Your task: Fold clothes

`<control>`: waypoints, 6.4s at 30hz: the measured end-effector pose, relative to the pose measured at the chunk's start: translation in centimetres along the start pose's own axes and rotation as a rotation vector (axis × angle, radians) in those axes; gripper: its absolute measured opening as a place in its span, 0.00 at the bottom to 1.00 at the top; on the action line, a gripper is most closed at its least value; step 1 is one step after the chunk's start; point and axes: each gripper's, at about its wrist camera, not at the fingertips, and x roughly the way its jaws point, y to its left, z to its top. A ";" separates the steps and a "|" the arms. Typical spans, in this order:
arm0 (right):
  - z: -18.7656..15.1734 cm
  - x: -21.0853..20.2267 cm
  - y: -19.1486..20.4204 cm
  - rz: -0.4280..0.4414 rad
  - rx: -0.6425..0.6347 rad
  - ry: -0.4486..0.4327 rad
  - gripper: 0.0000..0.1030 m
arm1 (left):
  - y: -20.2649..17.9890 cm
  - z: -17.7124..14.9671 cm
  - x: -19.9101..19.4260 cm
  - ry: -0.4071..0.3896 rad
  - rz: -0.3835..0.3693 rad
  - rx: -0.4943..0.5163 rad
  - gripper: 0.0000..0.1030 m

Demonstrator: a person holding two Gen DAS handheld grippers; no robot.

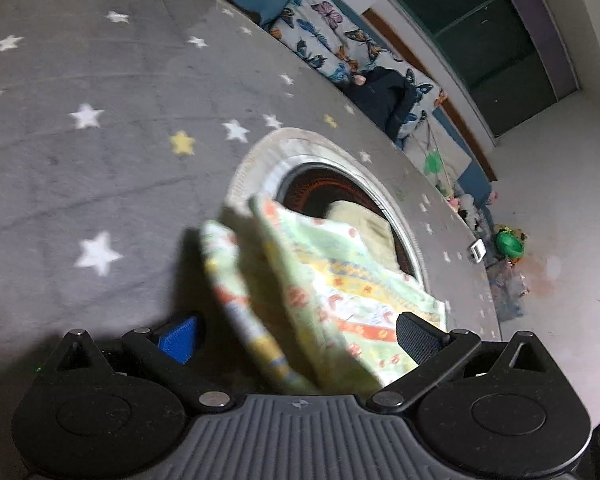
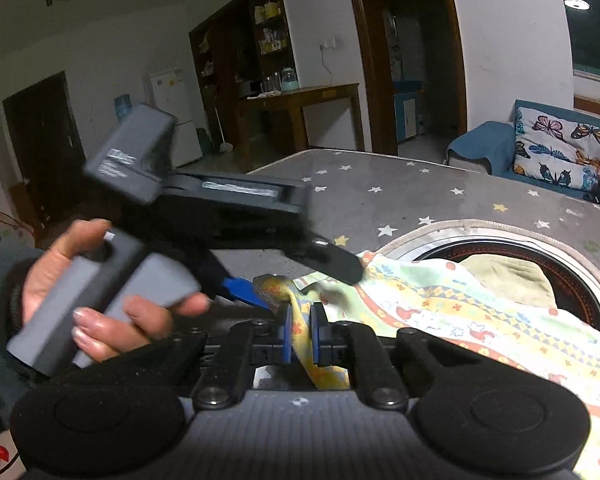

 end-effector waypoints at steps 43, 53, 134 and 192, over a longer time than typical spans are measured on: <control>-2.6 -8.2 -17.4 -0.506 0.249 0.022 0.08 | -13.5 0.1 5.6 -0.041 0.144 0.639 0.11; -1.4 -17.0 -23.4 -0.789 0.246 -0.021 0.08 | -25.6 -0.1 15.5 -0.012 0.002 0.790 0.11; -4.6 1.2 -11.8 -0.315 0.025 0.160 1.00 | -1.0 -2.8 2.9 -0.285 0.502 0.563 1.00; -4.7 1.2 -11.8 -0.316 0.023 0.158 1.00 | -0.9 -2.8 3.0 -0.282 0.505 0.560 1.00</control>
